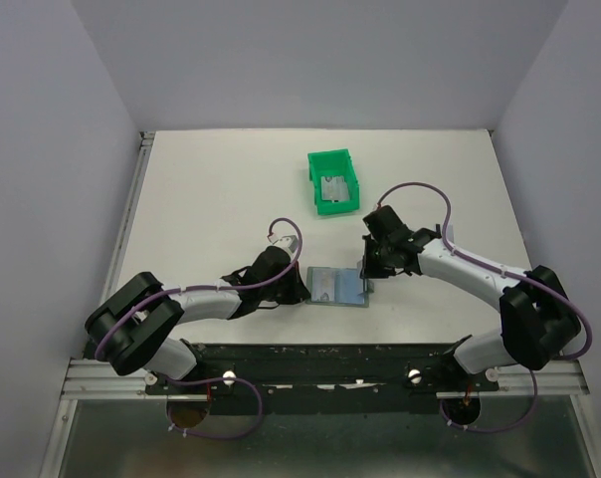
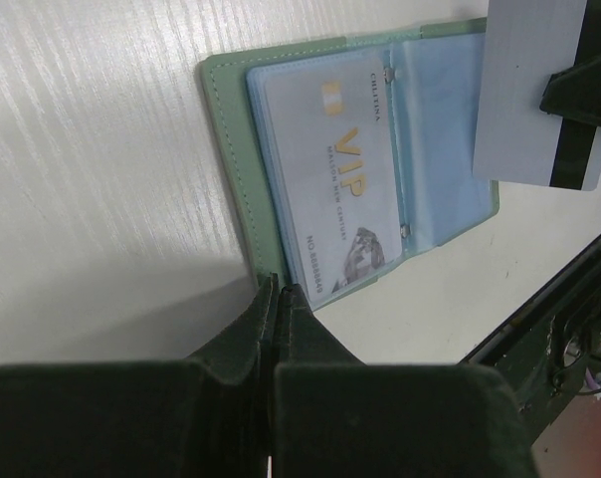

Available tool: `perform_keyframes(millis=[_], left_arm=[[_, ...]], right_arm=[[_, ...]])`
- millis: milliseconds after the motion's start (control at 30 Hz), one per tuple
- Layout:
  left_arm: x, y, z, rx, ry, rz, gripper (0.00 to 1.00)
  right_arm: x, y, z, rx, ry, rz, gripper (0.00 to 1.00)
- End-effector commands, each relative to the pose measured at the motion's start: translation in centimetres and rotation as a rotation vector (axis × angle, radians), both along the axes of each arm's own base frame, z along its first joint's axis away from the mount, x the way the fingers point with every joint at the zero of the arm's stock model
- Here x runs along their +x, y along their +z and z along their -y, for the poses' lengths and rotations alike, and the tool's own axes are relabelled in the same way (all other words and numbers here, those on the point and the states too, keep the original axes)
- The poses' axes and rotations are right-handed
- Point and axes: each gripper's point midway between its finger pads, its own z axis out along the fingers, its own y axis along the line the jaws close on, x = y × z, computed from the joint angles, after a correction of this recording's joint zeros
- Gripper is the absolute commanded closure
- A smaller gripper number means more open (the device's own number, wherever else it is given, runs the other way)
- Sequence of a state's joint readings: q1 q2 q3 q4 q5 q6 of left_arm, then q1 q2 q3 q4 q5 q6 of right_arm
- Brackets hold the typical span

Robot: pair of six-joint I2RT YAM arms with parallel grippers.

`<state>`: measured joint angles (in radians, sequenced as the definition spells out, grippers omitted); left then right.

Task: Put the credit cards into the card holder
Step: Insert the credit card into the card holder.

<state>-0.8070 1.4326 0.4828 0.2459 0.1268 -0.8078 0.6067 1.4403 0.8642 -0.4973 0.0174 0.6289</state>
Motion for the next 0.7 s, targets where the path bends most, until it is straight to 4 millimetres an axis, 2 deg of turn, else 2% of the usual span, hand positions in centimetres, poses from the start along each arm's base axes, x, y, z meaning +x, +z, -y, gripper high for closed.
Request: perform_keyframes(millis=[0, 133, 333, 667], left_arm=[[0.5, 0.8, 0.9, -0.028, -0.023, 0.02, 1.0], [0.6, 1.0, 1.0, -0.028, -0.026, 0.022, 1.0], [0.7, 1.2, 1.1, -0.03, -0.026, 0.025, 1.0], [0.6, 1.0, 1.1, -0.03, -0.027, 0.02, 1.0]], right_arm=[[0.0, 0.2, 2.0, -0.087, -0.035, 0.011, 1.0], [0.1, 0.7, 2.7, -0.117, -0.047, 0.021, 1.0], [0.2, 0.3, 2.6, -0.125, -0.043, 0.004, 1.0], [0.3, 0.3, 0.7, -0.031, -0.002, 0.007, 1.0]])
